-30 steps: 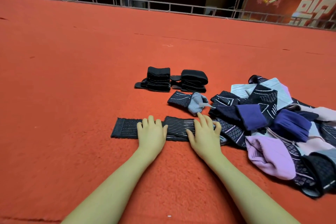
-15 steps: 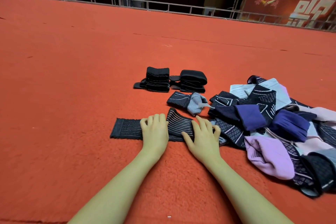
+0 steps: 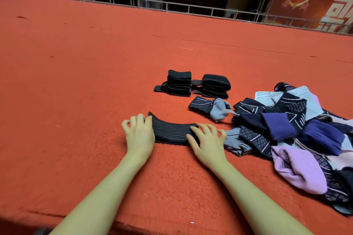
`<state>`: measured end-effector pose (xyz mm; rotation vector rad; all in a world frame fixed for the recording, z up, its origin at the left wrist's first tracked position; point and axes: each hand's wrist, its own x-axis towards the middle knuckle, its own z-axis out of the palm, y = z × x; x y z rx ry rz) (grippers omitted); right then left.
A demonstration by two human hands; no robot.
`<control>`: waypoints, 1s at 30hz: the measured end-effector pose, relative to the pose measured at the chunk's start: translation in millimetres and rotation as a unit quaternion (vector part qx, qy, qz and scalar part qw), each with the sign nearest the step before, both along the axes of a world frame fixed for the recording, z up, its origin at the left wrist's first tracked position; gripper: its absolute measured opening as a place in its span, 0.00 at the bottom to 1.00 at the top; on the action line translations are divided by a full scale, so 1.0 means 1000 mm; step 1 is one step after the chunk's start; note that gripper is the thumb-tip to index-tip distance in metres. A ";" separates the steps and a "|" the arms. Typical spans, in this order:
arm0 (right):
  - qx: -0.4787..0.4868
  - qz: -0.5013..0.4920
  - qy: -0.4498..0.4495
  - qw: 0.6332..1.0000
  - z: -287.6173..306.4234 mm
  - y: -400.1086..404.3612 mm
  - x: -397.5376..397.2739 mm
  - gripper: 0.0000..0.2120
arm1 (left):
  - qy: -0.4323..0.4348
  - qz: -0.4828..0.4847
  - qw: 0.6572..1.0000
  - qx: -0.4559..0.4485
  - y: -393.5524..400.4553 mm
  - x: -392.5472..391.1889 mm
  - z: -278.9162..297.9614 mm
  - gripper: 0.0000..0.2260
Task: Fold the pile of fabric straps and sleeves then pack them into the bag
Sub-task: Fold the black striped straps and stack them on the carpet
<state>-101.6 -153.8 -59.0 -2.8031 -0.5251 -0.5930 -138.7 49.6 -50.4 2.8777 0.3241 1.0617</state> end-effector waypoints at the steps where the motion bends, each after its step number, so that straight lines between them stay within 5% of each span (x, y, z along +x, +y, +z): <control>1: 0.003 -0.004 0.001 1.000 -0.002 0.003 -0.001 0.23 | 0.001 0.013 1.000 -0.003 0.006 -0.004 -0.003 0.13; 8: -0.020 -0.081 0.020 0.996 -0.008 0.010 -0.001 0.18 | 0.131 0.048 0.987 -0.080 0.021 -0.010 -0.011 0.03; 12: 0.009 -0.060 0.019 0.998 -0.010 0.012 -0.002 0.18 | 0.161 -0.014 0.982 -0.102 0.014 -0.011 -0.011 0.19; 16: 0.048 -0.066 0.065 0.995 -0.006 0.021 0.001 0.17 | 0.289 -0.068 0.952 -0.072 0.008 -0.017 -0.010 0.25; 23: 0.172 -0.060 0.017 0.983 0.012 0.011 0.001 0.04 | 0.293 -0.063 0.951 -0.072 -0.005 -0.020 -0.004 0.26; 30: 0.132 -0.110 -0.098 0.980 0.019 -0.054 0.008 0.05 | 0.329 -0.140 0.931 -0.072 -0.063 -0.007 -0.003 0.26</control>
